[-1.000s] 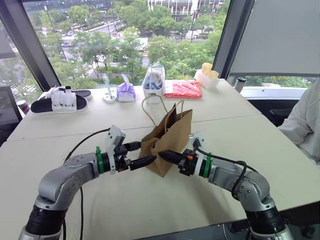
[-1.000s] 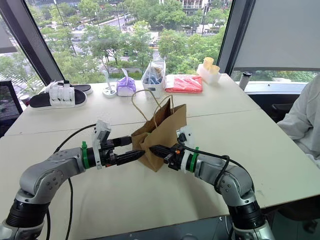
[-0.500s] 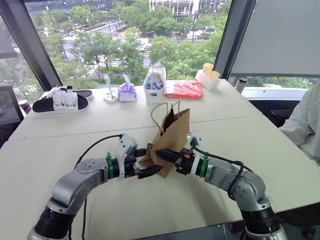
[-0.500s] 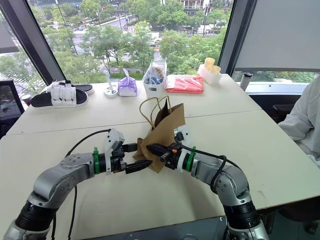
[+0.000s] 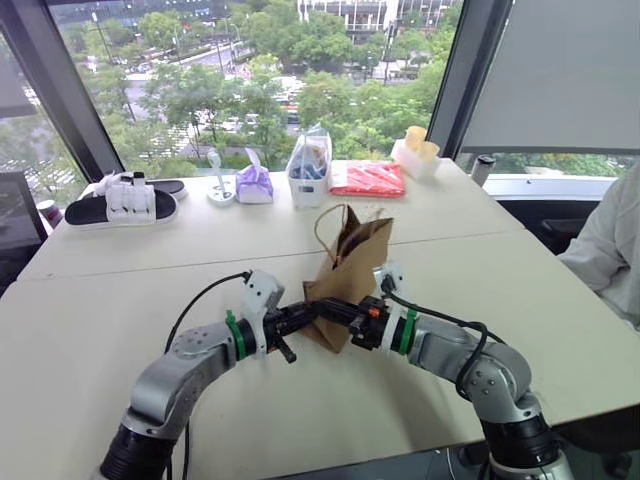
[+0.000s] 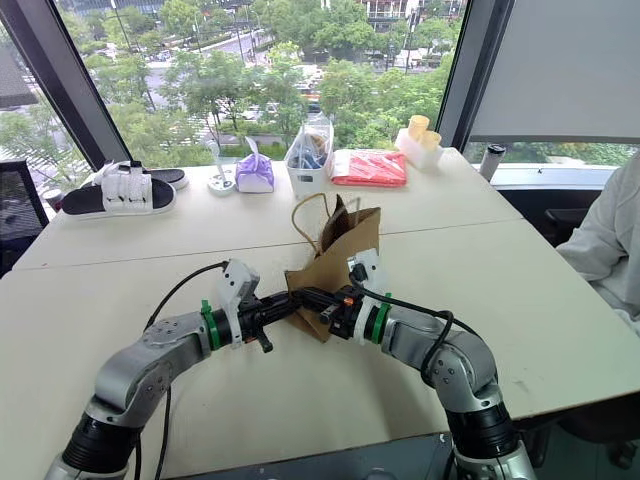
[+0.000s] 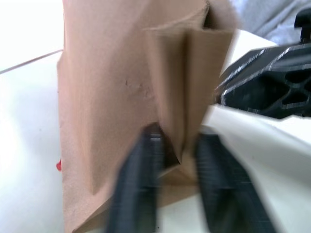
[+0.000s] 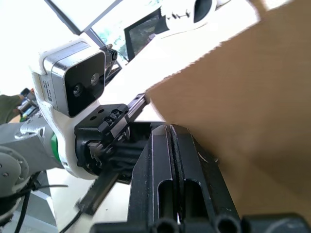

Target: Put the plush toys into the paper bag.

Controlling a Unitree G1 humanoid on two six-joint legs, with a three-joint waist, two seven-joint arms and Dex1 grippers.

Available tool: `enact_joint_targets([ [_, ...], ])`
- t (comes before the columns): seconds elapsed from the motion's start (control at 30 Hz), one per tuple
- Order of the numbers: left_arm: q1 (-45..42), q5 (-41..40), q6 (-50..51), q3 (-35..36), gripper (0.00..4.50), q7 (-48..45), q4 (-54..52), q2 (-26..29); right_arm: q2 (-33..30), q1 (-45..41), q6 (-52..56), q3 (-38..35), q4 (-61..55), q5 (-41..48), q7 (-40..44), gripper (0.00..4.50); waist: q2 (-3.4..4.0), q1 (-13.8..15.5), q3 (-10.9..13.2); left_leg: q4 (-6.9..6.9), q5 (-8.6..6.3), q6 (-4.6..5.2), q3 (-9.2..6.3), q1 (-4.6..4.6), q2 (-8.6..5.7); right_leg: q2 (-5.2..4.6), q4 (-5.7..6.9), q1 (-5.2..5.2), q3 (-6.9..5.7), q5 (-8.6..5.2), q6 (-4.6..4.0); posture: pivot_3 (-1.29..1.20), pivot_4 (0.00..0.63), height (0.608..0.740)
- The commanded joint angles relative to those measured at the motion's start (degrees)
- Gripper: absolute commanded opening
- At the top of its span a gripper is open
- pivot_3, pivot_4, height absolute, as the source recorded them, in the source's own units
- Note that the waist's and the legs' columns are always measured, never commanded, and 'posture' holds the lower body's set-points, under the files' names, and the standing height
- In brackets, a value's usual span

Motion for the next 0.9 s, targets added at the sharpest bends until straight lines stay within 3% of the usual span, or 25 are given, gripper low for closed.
enact_joint_targets([
  [0.03,-0.05,0.78,-1.21,-0.30,0.06,0.86,-2.03,-0.75,0.37,-1.02,0.11,-1.35,-2.76,1.49,-0.08,0.00,0.00,-0.03,0.00,0.00,0.00,0.00,0.00,0.00,0.00,0.00,0.00,0.00,0.00,0.00,0.00,0.00,0.150,0.740],
  [0.23,-1.64,3.59,-5.29,-0.13,0.06,-0.67,-0.34,0.10,-0.67,0.22,1.49,-4.92,-4.22,6.52,1.45,0.00,0.00,0.01,0.00,-0.01,0.00,0.00,0.00,0.00,0.00,0.00,0.00,-0.01,0.00,0.00,0.01,0.00,0.150,0.740],
  [0.5,-8.48,5.44,-14.72,-1.27,0.06,-12.96,5.02,5.32,-6.09,2.82,3.16,-6.68,-5.54,10.26,5.67,0.00,0.01,-0.01,0.00,0.00,-0.01,0.01,0.02,-0.01,-0.01,0.00,-0.02,0.01,-0.03,0.01,0.00,0.00,0.150,0.740],
  [0.8,-24.36,-2.68,-13.98,4.52,0.06,-21.93,18.01,2.93,-8.62,5.83,2.04,-7.89,-4.99,9.21,7.37,0.00,0.00,-0.18,0.00,0.04,-0.01,0.03,0.02,-0.02,-0.01,0.00,-0.03,0.04,-0.07,0.03,0.04,0.00,0.150,0.740],
  [0.9,-27.33,-4.72,-11.58,5.31,0.06,-26.74,21.65,4.76,-9.18,7.00,1.72,-7.90,-4.94,8.81,7.50,0.00,0.00,-0.33,0.00,0.02,-0.01,0.03,0.03,0.00,-0.01,0.01,0.00,0.00,-0.07,0.04,0.07,0.00,0.150,0.740],
])
